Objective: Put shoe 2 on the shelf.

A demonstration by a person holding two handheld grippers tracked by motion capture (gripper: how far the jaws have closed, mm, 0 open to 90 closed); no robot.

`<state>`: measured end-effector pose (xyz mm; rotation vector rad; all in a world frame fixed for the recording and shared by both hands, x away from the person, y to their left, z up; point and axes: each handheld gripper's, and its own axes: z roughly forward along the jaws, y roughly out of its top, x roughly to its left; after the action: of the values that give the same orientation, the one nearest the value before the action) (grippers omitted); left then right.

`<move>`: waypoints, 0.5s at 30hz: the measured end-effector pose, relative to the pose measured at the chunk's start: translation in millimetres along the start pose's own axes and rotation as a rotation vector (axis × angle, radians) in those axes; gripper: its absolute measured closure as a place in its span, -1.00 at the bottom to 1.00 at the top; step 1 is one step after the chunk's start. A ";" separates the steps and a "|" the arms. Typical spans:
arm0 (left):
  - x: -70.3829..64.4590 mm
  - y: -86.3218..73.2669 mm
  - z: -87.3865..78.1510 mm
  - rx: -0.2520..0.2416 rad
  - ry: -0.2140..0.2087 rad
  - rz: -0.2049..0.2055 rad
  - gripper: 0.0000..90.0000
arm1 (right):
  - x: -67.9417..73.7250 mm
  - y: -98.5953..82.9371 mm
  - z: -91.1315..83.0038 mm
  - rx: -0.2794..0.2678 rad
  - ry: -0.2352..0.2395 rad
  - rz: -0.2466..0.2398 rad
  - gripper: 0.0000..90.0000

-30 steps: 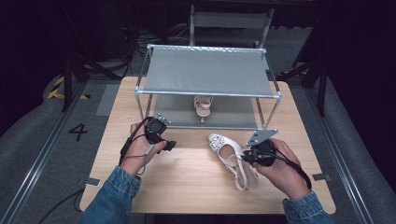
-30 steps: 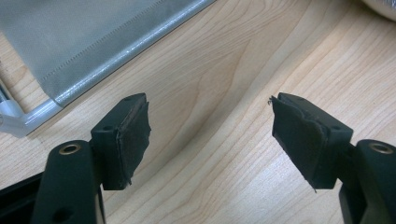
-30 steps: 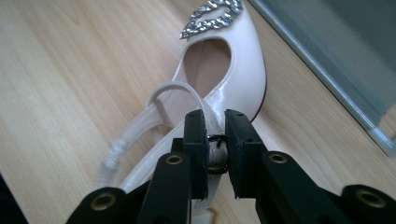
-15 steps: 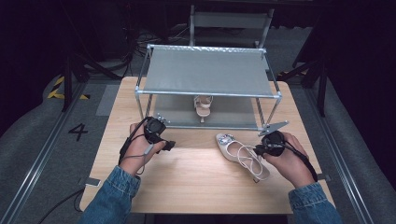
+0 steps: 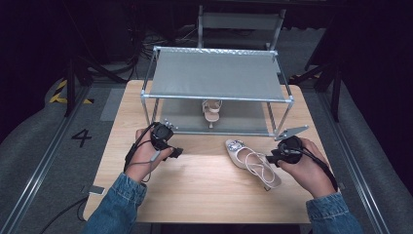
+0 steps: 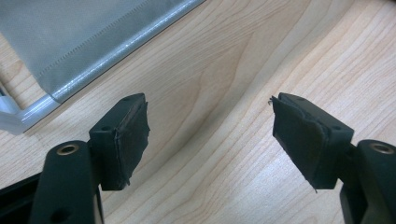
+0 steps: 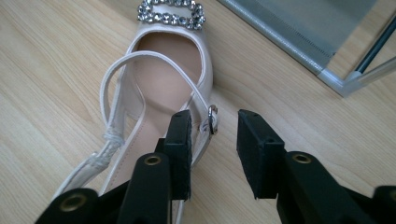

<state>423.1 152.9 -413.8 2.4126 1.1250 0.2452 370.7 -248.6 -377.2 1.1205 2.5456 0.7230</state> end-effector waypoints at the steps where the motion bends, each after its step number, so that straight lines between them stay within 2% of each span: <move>1: -0.7 0.0 0.1 0.003 -0.001 -0.005 -0.39 | 1.2 0.2 -2.6 -0.008 0.000 0.004 0.41; 5: -1.3 0.0 0.8 0.003 -0.002 0.001 -0.40 | 7.9 3.2 -9.6 -0.021 0.013 -0.002 0.38; 8: -1.1 -0.4 0.2 0.005 -0.002 -0.001 -0.40 | 18.0 9.5 -11.6 -0.030 0.051 -0.012 0.36; 15: -0.9 -0.4 0.5 0.007 -0.003 0.006 -0.41 | 31.9 15.3 -3.5 -0.014 0.100 -0.023 0.29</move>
<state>422.4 152.2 -414.3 2.4224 1.1198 0.2402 357.3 -217.1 -367.3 1.0744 2.6268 0.8088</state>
